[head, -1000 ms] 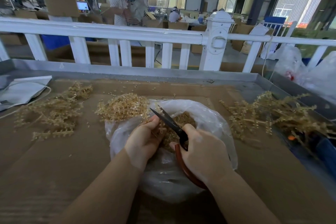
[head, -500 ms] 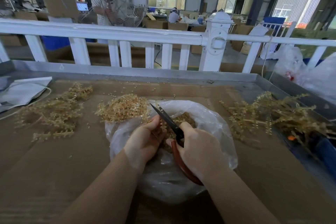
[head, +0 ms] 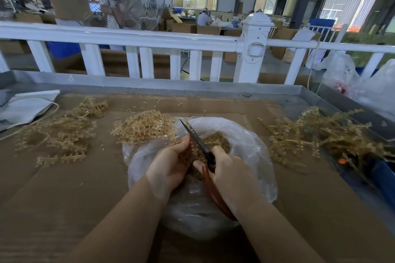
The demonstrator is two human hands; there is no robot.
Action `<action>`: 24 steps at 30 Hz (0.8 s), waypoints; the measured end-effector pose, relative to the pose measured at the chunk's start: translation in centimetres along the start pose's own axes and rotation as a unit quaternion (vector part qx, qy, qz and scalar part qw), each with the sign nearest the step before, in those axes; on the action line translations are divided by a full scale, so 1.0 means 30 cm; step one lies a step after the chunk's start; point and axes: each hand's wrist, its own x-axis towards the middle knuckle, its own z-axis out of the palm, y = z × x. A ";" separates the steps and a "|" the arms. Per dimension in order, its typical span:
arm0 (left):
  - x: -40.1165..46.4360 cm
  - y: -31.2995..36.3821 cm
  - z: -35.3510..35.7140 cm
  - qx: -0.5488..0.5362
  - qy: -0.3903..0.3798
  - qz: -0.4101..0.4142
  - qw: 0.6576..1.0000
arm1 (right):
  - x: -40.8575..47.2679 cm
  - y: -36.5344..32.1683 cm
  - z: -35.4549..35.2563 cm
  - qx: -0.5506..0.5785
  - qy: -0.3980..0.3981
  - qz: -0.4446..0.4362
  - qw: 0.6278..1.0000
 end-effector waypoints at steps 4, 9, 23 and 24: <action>0.004 -0.004 0.001 0.012 0.009 0.007 1.000 | -0.002 0.013 0.006 -0.005 0.012 -0.005 1.000; 0.018 -0.010 -0.005 0.036 0.034 0.020 0.999 | -0.013 0.038 0.008 -0.014 0.017 -0.016 1.000; 0.005 -0.007 0.006 0.032 0.032 -0.006 0.999 | -0.003 0.009 0.002 0.006 0.009 -0.012 1.000; 0.003 -0.005 0.008 0.030 0.030 -0.008 0.999 | -0.001 0.005 0.002 0.004 0.010 -0.014 1.000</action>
